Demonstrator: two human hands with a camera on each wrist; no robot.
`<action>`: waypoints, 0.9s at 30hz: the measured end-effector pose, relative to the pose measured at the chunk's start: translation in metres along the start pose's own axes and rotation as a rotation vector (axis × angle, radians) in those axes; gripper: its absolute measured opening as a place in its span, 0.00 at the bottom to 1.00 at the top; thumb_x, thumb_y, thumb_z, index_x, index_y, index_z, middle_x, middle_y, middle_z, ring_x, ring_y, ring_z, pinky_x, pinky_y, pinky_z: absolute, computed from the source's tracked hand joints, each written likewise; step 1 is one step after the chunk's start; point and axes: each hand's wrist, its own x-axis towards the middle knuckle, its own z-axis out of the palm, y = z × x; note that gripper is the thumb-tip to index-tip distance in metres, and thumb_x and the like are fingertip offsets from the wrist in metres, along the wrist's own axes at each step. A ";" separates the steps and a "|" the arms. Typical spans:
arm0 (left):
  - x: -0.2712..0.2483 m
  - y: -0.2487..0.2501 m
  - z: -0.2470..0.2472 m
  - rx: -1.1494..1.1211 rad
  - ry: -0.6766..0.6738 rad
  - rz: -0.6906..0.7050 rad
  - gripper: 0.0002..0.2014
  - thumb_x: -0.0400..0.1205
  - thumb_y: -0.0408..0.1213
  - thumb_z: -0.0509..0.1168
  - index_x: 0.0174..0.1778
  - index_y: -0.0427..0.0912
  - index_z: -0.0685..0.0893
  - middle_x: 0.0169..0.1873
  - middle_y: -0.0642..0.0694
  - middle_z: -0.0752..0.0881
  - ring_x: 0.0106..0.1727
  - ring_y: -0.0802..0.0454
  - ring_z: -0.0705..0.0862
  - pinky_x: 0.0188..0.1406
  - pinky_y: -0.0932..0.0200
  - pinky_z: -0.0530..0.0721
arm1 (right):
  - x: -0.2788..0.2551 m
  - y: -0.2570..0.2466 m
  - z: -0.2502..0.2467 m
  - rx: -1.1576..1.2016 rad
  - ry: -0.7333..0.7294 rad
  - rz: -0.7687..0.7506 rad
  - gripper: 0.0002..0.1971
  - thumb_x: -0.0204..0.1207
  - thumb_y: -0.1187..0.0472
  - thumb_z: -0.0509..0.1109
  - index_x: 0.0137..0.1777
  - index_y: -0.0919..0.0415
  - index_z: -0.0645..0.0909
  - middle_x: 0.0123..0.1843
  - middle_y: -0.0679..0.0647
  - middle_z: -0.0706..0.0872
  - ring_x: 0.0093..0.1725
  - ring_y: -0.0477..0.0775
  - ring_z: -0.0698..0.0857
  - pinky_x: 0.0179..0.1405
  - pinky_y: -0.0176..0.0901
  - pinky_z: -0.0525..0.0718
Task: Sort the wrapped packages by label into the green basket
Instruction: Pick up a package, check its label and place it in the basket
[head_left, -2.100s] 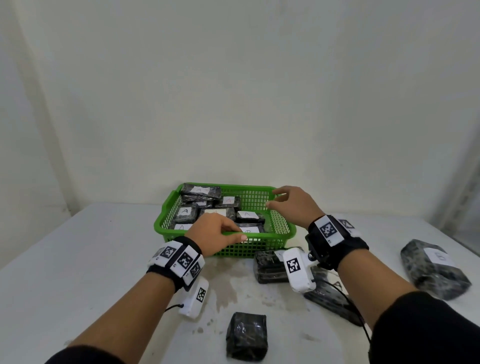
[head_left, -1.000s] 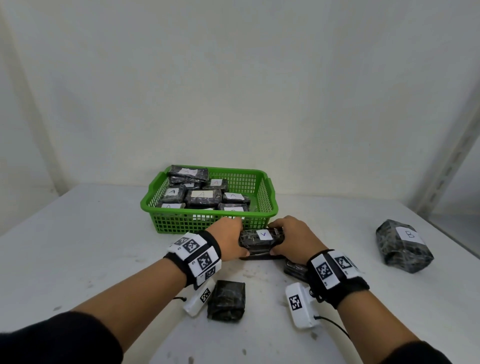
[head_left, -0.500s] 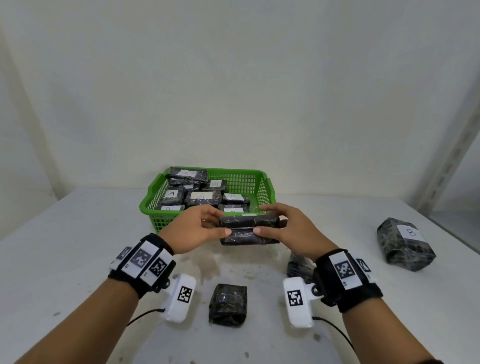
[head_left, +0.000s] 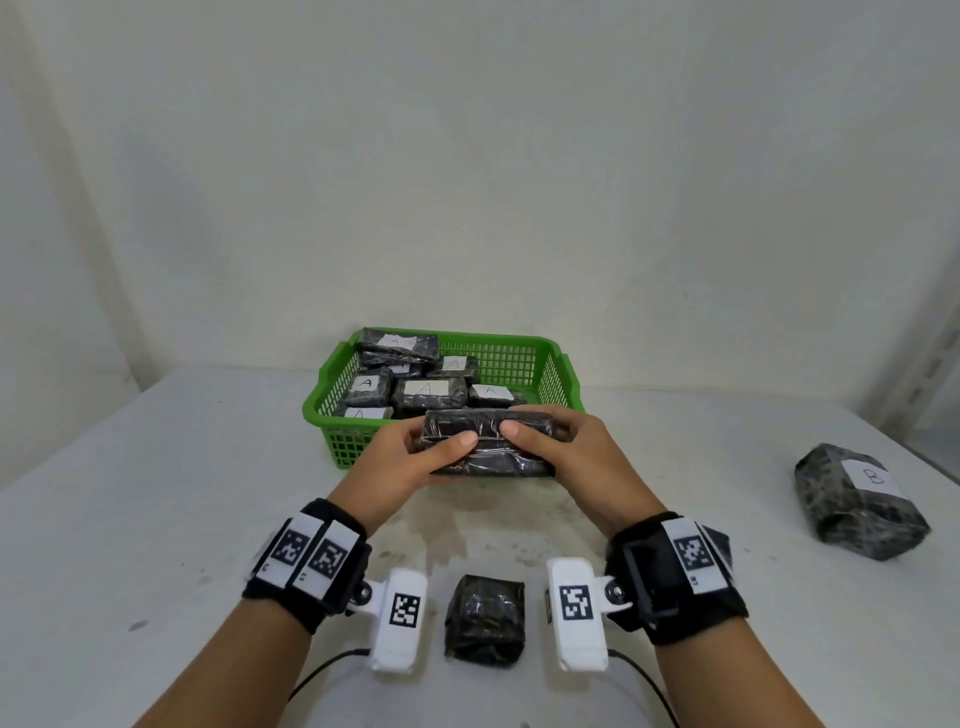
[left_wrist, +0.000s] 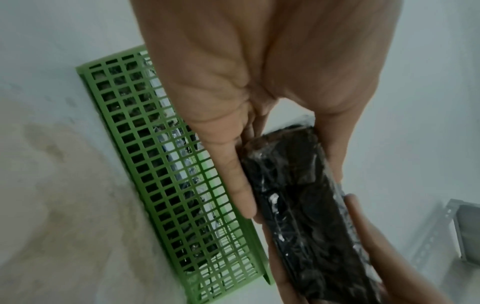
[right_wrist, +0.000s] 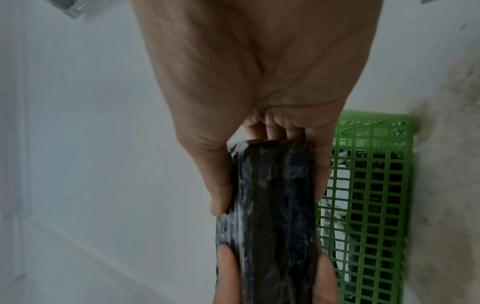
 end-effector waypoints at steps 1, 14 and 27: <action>0.000 -0.002 -0.001 -0.024 -0.016 -0.011 0.36 0.60 0.61 0.84 0.59 0.42 0.90 0.57 0.41 0.92 0.61 0.41 0.90 0.69 0.35 0.83 | -0.001 0.001 0.001 -0.006 0.004 -0.009 0.20 0.70 0.54 0.85 0.60 0.60 0.91 0.55 0.55 0.96 0.57 0.55 0.95 0.68 0.54 0.89; -0.004 -0.005 -0.007 -0.177 0.043 -0.041 0.24 0.72 0.43 0.81 0.60 0.32 0.87 0.61 0.32 0.89 0.60 0.38 0.90 0.65 0.41 0.87 | -0.002 0.012 0.000 0.028 -0.031 0.055 0.26 0.72 0.65 0.85 0.70 0.66 0.84 0.58 0.59 0.95 0.58 0.58 0.95 0.65 0.57 0.91; -0.010 -0.005 -0.005 -0.102 0.014 -0.011 0.26 0.69 0.45 0.81 0.60 0.36 0.89 0.57 0.37 0.92 0.62 0.37 0.90 0.69 0.34 0.83 | -0.008 0.009 0.006 -0.039 0.001 0.007 0.28 0.60 0.52 0.90 0.62 0.56 0.90 0.57 0.53 0.96 0.59 0.54 0.94 0.63 0.51 0.90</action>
